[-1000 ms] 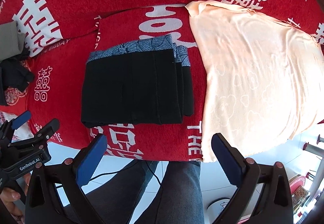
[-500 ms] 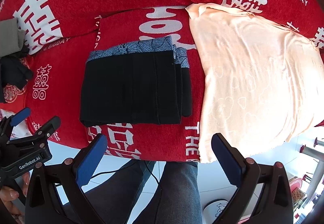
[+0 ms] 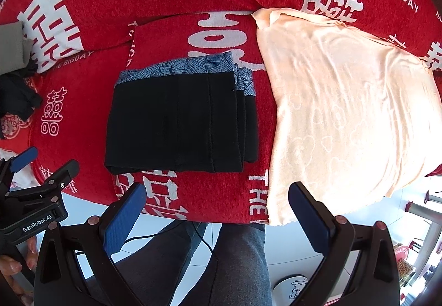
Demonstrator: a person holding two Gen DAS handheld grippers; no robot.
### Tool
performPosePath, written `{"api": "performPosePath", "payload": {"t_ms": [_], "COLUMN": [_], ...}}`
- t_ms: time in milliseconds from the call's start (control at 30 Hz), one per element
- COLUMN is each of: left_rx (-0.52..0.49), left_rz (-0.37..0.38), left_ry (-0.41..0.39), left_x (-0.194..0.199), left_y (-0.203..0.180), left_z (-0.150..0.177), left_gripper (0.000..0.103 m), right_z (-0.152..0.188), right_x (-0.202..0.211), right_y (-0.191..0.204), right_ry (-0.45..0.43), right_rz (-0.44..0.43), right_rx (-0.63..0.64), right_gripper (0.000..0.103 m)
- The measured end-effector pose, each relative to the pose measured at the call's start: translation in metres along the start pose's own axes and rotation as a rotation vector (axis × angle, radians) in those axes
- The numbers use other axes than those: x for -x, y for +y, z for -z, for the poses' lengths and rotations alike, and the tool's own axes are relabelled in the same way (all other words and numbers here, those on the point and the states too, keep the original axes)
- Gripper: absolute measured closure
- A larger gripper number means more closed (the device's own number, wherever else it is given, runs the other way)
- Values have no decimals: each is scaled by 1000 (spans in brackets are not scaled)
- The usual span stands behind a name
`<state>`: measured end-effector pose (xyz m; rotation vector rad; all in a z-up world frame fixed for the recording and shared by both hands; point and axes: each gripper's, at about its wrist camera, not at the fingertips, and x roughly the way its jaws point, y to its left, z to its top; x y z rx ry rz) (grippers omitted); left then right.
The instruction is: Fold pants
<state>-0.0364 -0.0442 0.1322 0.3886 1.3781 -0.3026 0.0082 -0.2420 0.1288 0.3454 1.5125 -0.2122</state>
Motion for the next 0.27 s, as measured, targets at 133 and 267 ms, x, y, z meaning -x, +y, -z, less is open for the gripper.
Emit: {"api": "performPosePath", "payload": {"t_ms": [133,267], "left_rx": [3,-9], "left_rz": [17,24], "left_ry": [-5,-9], "left_x": [1,2], "left_y": [0,-1], "left_z": [1,1], "left_gripper": [0,0], "right_z": [0,-1], "right_x": [-1,-2], "right_y": [3,4], "right_ry": [3,4], "right_rz": [-1,-1], "right_rx": [8,11], "right_gripper": [1,1]}}
